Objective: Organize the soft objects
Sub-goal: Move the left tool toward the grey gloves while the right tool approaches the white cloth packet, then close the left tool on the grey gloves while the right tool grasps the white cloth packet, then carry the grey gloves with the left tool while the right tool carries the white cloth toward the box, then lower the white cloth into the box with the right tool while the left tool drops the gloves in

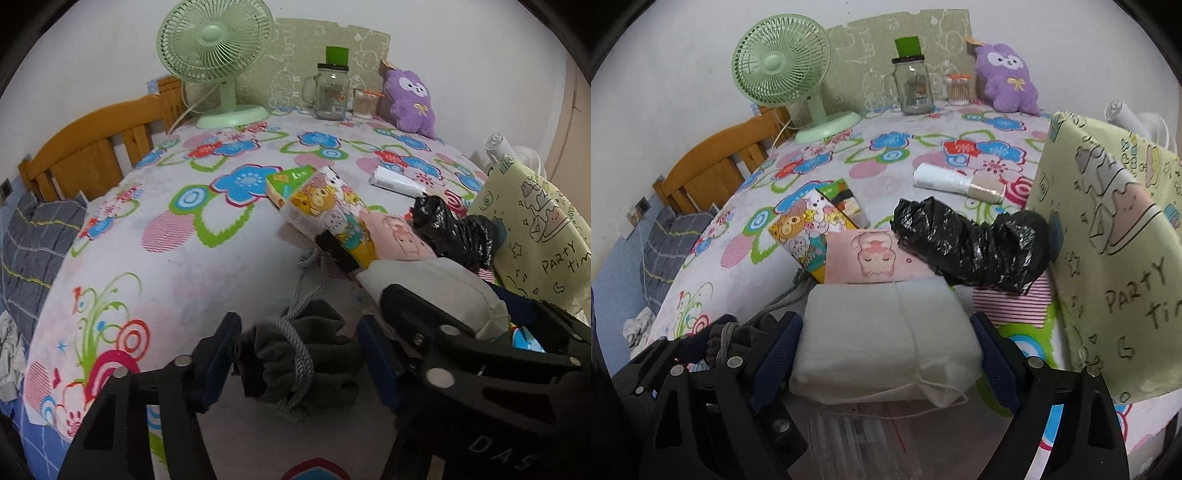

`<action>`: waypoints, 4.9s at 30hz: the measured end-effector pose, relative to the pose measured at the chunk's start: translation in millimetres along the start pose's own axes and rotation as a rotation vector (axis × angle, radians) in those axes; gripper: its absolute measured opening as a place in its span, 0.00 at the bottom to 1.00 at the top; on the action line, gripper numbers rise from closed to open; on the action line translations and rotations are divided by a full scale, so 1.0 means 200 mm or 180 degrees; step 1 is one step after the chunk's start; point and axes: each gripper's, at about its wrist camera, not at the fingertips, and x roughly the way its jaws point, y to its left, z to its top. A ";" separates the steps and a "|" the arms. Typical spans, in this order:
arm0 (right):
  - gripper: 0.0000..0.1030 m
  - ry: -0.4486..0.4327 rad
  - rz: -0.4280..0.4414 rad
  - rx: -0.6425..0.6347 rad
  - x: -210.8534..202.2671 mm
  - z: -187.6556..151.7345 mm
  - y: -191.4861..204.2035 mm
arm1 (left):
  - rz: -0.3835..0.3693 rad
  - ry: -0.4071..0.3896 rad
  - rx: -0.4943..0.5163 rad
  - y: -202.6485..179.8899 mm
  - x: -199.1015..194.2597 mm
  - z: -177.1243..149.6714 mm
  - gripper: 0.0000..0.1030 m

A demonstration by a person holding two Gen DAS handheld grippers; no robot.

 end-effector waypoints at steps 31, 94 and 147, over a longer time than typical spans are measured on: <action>0.79 -0.0449 0.0021 -0.0068 -0.30 0.16 0.02 | 0.0031 -0.0471 0.0029 -0.07 -0.27 0.17 0.53; 0.79 -0.1157 -0.0481 0.0130 -0.87 0.41 -0.62 | -0.0412 -0.1017 0.0424 -0.84 -0.47 0.48 0.53; 0.90 -0.0607 -0.0424 0.0443 -0.52 0.49 -1.06 | -0.0431 -0.0294 0.0865 -1.21 -0.07 0.55 0.91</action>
